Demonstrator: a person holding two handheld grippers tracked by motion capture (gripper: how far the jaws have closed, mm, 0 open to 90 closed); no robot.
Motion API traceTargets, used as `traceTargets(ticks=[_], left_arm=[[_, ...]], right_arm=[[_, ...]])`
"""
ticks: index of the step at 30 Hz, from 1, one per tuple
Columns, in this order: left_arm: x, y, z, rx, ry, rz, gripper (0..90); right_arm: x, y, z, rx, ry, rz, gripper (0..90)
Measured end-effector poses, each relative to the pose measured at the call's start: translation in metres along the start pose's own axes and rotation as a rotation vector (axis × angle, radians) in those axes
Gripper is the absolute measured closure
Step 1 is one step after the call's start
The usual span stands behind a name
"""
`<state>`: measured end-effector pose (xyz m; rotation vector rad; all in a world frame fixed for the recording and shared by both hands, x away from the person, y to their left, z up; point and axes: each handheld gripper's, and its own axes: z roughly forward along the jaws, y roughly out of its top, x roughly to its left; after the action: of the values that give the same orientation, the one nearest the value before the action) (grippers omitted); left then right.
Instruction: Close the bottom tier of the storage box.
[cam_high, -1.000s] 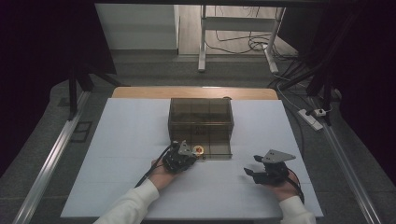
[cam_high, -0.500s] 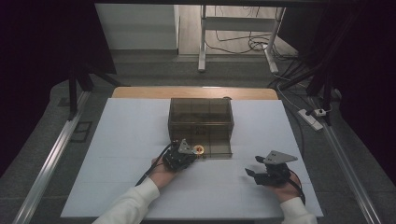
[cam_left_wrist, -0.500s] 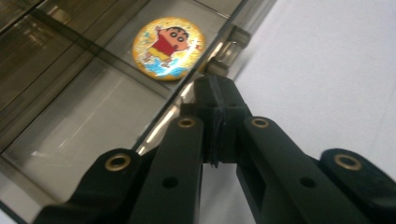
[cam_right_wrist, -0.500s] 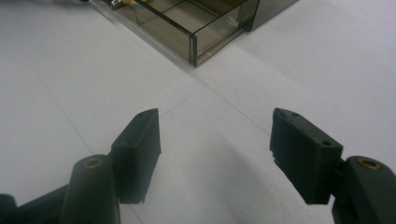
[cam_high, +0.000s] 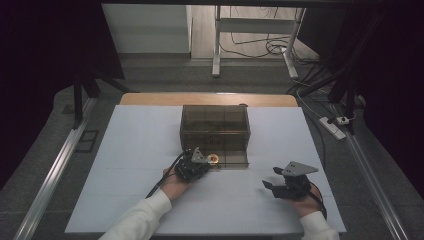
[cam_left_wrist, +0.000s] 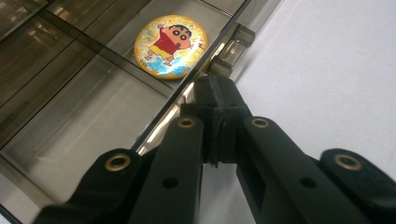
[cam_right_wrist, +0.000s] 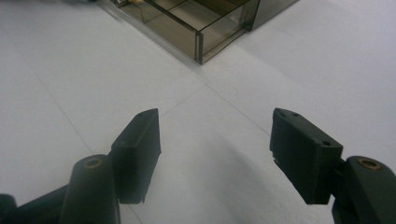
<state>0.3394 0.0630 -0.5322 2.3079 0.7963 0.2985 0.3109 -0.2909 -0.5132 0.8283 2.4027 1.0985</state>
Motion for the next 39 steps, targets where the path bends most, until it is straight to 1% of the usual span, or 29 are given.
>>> traceTargets(ticks=[14, 22, 27, 31, 39], left_arm=[[0.006, 0.003, 0.004, -0.004, 0.013, -0.011, 88.6], [0.008, 0.004, 0.005, -0.005, 0.019, -0.011, 88.6], [0.010, 0.005, 0.006, -0.009, 0.022, -0.019, 88.6], [0.012, 0.006, 0.007, -0.009, 0.026, -0.016, 88.6], [0.017, 0.008, 0.009, -0.015, 0.031, -0.029, 88.6]], right_arm=[[0.000, 0.000, 0.001, 0.003, 0.002, 0.000, 34.0], [0.000, 0.000, 0.001, 0.004, 0.002, -0.002, 34.0], [0.000, 0.000, 0.002, 0.007, 0.003, -0.005, 34.0], [0.000, 0.000, 0.002, 0.006, 0.002, -0.002, 34.0], [0.000, 0.000, 0.002, 0.008, 0.002, -0.004, 33.9]])
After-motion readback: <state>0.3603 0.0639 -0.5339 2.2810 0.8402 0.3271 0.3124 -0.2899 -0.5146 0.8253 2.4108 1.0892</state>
